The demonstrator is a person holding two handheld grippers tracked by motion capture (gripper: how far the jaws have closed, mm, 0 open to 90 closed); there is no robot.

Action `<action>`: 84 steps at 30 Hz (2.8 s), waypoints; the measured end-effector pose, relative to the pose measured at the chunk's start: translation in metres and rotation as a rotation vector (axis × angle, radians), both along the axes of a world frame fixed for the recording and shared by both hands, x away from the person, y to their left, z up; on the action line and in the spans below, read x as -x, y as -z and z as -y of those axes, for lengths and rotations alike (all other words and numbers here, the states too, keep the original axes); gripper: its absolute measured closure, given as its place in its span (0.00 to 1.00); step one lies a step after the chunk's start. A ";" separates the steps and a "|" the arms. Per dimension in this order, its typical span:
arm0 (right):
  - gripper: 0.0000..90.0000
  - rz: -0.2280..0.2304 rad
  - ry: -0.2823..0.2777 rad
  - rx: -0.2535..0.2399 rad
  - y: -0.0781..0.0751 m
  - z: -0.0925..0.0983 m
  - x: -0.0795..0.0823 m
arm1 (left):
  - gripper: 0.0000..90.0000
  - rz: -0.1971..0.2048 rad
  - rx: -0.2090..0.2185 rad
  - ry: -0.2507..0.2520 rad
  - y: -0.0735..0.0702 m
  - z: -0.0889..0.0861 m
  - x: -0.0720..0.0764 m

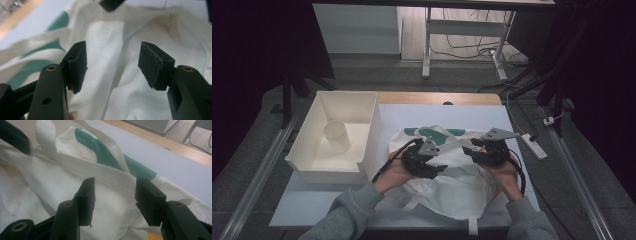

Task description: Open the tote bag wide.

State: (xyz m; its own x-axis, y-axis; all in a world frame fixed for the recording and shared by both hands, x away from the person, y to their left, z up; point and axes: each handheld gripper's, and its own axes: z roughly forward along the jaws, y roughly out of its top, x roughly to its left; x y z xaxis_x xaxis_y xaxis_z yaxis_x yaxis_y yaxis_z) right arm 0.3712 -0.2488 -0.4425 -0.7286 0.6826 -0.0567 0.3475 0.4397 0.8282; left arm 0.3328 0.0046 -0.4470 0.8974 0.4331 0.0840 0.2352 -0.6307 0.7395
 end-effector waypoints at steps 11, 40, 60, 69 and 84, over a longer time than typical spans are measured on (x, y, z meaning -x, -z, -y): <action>0.57 0.002 -0.037 -0.025 -0.007 -0.001 0.016 | 0.42 -0.039 -0.088 -0.013 0.028 0.014 -0.022; 0.59 -0.160 -0.242 0.260 0.046 -0.092 0.054 | 0.92 -0.074 -0.089 -0.094 0.041 0.011 -0.040; 0.99 -0.093 -0.356 0.294 0.045 -0.092 0.067 | 0.93 -0.092 0.023 -0.150 0.031 0.000 -0.046; 1.00 -0.094 -0.420 0.294 0.038 -0.089 0.083 | 0.93 -0.070 0.048 -0.176 0.019 -0.007 -0.046; 1.00 -0.115 -0.539 0.280 0.032 -0.082 0.111 | 0.94 -0.067 0.060 -0.218 0.011 -0.016 -0.053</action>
State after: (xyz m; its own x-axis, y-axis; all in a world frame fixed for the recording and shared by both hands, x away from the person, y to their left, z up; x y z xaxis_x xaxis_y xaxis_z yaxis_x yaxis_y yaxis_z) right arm 0.2605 -0.1668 -0.4749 -0.9790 0.1871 -0.0805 0.0963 0.7736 0.6264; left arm 0.3855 0.0210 -0.4580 0.7849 0.6196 -0.0041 0.4108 -0.5154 0.7521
